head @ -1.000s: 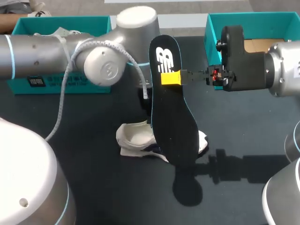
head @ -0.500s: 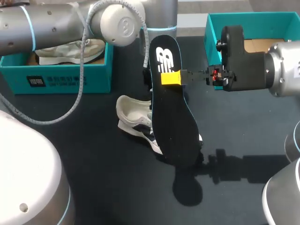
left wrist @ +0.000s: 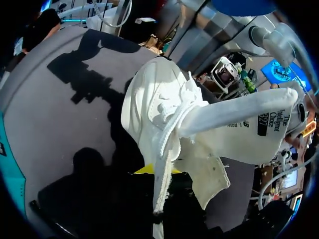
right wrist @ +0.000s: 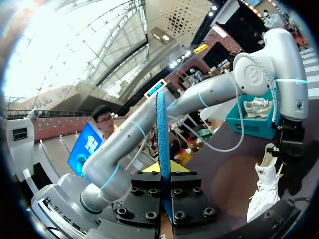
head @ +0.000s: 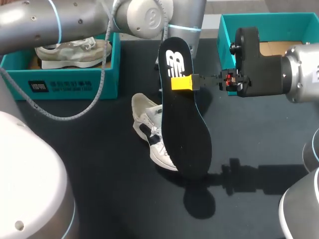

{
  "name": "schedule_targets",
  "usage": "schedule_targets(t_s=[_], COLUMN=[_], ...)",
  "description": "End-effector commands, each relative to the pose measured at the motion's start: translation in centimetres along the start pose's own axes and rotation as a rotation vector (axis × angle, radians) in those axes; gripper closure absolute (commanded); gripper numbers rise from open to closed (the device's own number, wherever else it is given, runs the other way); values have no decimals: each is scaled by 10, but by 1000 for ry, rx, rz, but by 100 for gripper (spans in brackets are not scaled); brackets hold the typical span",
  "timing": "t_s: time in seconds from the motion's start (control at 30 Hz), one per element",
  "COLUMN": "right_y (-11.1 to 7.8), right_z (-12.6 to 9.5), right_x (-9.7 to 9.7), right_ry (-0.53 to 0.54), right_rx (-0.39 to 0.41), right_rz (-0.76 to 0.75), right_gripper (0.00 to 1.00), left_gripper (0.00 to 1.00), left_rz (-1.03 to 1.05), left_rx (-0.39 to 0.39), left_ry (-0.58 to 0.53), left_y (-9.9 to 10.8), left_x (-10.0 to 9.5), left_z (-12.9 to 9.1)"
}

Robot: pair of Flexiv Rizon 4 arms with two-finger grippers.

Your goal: Take the shoe out of the shoebox, open the shoe tongue, remove and reinsert the insole, then place the shoe into the shoebox

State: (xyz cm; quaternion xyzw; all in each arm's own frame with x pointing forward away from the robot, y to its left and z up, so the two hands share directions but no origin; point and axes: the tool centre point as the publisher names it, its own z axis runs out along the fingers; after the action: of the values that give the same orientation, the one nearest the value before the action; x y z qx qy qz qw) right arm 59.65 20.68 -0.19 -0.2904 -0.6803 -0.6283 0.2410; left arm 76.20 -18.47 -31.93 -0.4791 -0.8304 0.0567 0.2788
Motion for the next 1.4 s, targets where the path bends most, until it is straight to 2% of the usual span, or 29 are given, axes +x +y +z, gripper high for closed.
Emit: schedule_targets(t_s=[0.03, 0.07, 0.1, 0.13, 0.27, 0.4, 0.7, 0.9, 1.4], right_y=[-2, -2, -2, -2, -2, -2, -2, -2, -2], right_z=[3, 3, 3, 3, 3, 3, 3, 3, 3], right_x=[5, 5, 5, 5, 5, 5, 5, 5, 5], right_ry=[-7, -7, -7, -7, -7, -7, -7, -7, -7], right_rx=[-8, -8, -8, -8, -8, -8, -8, -8, -8], right_rz=[1, 1, 1, 1, 1, 1, 1, 1, 1], right_gripper=[100, 100, 100, 100, 100, 100, 100, 100, 100], left_gripper=[100, 100, 100, 100, 100, 100, 100, 100, 100], left_rz=[51, 33, 40, 42, 51, 91, 232, 279, 319], left_rx=[-40, -58, -121, -143, -185, -267, -375, -414, -390], left_ry=[122, 116, 120, 112, 83, 30, 24, 44, 80], left_y=[-2, -4, -5, -7, -7, -6, -5, -6, -3], left_x=[-7, -9, -11, -12, -19, -24, -33, -37, -47], left_z=[-2, -2, -1, 0, 0, 1, 8, 16, 40])
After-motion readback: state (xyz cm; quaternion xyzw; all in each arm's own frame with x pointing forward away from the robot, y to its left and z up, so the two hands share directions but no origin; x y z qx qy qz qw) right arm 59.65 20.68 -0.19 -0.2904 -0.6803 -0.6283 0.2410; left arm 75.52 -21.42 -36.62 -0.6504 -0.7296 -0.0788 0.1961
